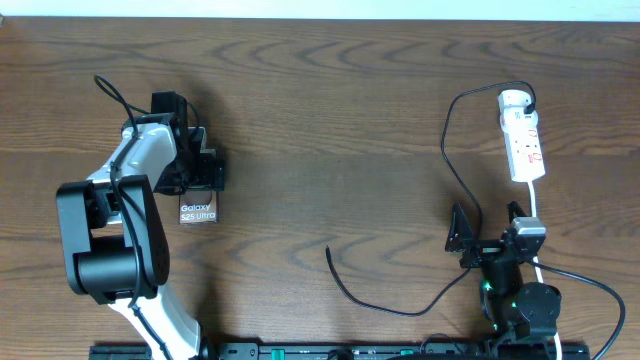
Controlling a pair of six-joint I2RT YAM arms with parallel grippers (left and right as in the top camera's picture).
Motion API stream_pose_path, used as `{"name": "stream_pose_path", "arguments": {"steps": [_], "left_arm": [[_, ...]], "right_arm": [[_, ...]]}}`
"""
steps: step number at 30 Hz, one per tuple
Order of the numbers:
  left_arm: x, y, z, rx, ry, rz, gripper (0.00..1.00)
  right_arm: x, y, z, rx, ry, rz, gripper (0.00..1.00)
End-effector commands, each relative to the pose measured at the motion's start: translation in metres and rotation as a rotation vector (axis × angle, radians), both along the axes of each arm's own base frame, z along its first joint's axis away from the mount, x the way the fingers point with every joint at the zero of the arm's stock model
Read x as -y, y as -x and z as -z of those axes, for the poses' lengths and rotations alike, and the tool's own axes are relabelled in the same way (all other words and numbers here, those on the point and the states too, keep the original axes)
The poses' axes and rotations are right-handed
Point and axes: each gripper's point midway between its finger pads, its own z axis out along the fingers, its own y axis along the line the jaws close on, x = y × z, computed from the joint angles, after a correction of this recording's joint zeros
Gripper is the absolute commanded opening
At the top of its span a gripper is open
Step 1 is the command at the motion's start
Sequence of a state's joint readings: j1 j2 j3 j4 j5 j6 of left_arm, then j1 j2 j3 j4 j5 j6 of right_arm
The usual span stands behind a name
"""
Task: Plug charger to phone and switch on socket
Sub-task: 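Close the left gripper on the phone's long edges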
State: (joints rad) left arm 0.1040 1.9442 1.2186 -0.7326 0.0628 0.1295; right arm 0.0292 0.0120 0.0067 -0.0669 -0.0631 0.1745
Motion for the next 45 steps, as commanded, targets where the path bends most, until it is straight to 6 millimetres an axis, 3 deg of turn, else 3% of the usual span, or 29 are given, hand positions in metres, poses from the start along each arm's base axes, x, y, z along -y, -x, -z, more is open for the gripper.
{"name": "stream_pose_path", "arguments": {"steps": [1, 12, 16, 27, 45], "left_arm": [[0.0067, 0.0217, 0.0157, -0.074, 0.039, -0.010, 0.94], [0.0068, 0.0237, 0.0178, -0.077, 0.039, -0.010, 0.94], [0.0068, 0.0237, 0.0179, -0.077, 0.039, -0.010, 0.87], [0.0068, 0.0235, 0.0183, -0.075, 0.039, -0.010, 0.86], [0.0069, 0.0235, 0.0183, -0.075, 0.039, -0.010, 0.67]], "right_arm": [[0.0029, 0.0001, 0.0001, 0.001, 0.004, 0.013, 0.99], [0.0029, 0.0001, 0.0001, 0.001, 0.004, 0.013, 0.99], [0.0029, 0.0001, 0.0001, 0.001, 0.004, 0.013, 0.99], [0.0029, 0.0001, 0.0001, 0.001, 0.004, 0.013, 0.99], [0.0029, 0.0001, 0.0001, 0.001, 0.004, 0.013, 0.99]]}}
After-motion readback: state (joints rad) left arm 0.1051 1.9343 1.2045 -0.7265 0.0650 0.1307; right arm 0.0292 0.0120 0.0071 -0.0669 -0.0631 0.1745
